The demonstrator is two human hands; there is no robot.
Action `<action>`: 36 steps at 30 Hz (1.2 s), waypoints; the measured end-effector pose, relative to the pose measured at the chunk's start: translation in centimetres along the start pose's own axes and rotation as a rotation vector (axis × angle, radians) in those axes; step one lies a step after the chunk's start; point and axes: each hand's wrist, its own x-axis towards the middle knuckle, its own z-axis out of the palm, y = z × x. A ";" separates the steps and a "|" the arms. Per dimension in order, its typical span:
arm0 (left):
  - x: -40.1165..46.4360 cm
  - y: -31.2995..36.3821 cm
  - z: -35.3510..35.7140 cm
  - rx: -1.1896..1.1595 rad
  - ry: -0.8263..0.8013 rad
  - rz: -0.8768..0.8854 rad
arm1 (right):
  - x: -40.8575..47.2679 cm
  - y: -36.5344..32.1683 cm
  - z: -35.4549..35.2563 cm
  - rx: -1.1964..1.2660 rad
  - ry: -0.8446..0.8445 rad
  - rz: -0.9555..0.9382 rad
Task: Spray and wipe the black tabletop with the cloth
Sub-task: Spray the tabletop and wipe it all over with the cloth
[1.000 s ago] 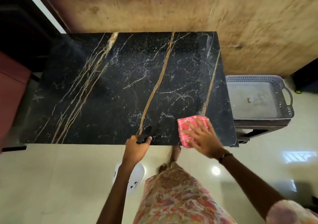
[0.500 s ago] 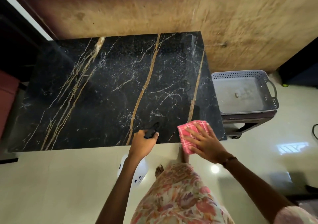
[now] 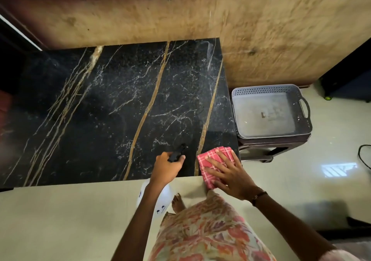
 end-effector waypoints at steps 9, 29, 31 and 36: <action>2.6 3.9 2.5 -0.038 0.024 -0.052 | 4.9 8.6 -3.5 0.090 0.004 0.206; 9.0 11.7 3.6 -0.049 0.083 -0.029 | 15.8 15.2 -6.4 0.065 0.028 0.086; 9.7 12.3 3.7 -0.038 0.093 -0.013 | 17.6 13.2 -6.5 0.061 0.053 0.056; 11.1 14.2 3.7 0.005 0.081 -0.001 | 14.9 12.1 -5.2 0.028 0.063 -0.214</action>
